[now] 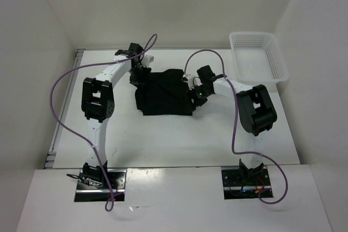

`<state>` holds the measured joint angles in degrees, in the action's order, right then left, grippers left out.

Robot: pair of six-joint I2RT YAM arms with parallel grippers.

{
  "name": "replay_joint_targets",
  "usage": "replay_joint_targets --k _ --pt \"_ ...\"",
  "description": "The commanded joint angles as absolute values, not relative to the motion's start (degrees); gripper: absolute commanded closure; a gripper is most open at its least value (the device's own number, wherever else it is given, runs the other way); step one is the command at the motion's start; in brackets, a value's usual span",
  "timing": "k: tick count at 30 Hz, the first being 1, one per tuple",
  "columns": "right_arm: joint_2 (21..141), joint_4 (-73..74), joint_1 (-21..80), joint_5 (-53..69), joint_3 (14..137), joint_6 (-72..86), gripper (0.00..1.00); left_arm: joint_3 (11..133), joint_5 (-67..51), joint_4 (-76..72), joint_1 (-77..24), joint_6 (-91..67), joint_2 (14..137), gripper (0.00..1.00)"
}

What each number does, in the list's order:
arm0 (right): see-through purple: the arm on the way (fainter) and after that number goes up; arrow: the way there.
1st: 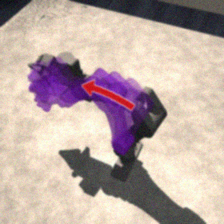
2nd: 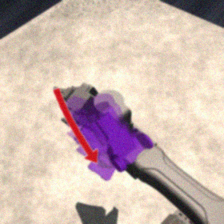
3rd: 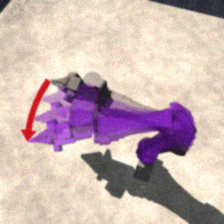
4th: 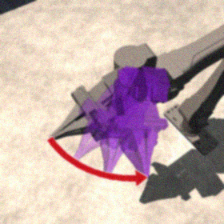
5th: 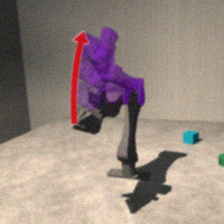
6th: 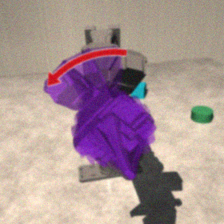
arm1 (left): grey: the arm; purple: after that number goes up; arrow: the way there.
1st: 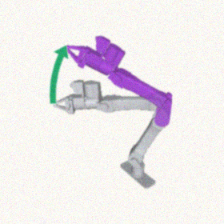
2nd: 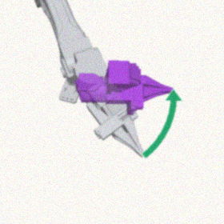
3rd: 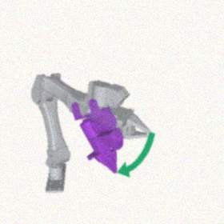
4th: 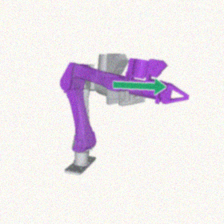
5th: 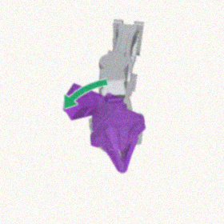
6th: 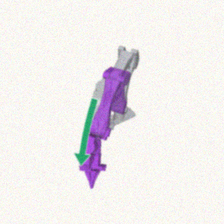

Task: Fold and stack the shorts
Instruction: Fold the shorts

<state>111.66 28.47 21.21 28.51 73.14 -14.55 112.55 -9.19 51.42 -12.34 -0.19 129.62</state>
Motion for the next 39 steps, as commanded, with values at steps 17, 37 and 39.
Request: replay_joint_targets --k 17,37,39 --pt "126.4 24.5 20.0 19.0 106.5 -12.0 0.50 113.2 -8.6 52.9 -9.6 0.0 125.6 0.19" --pt "130.5 22.3 20.6 15.5 109.7 -9.1 1.00 113.2 -9.9 54.8 -8.5 0.0 131.7 1.00" --pt "130.0 22.3 20.0 16.6 110.4 -9.1 1.00 114.1 -9.4 54.8 -7.0 0.0 131.1 1.00"
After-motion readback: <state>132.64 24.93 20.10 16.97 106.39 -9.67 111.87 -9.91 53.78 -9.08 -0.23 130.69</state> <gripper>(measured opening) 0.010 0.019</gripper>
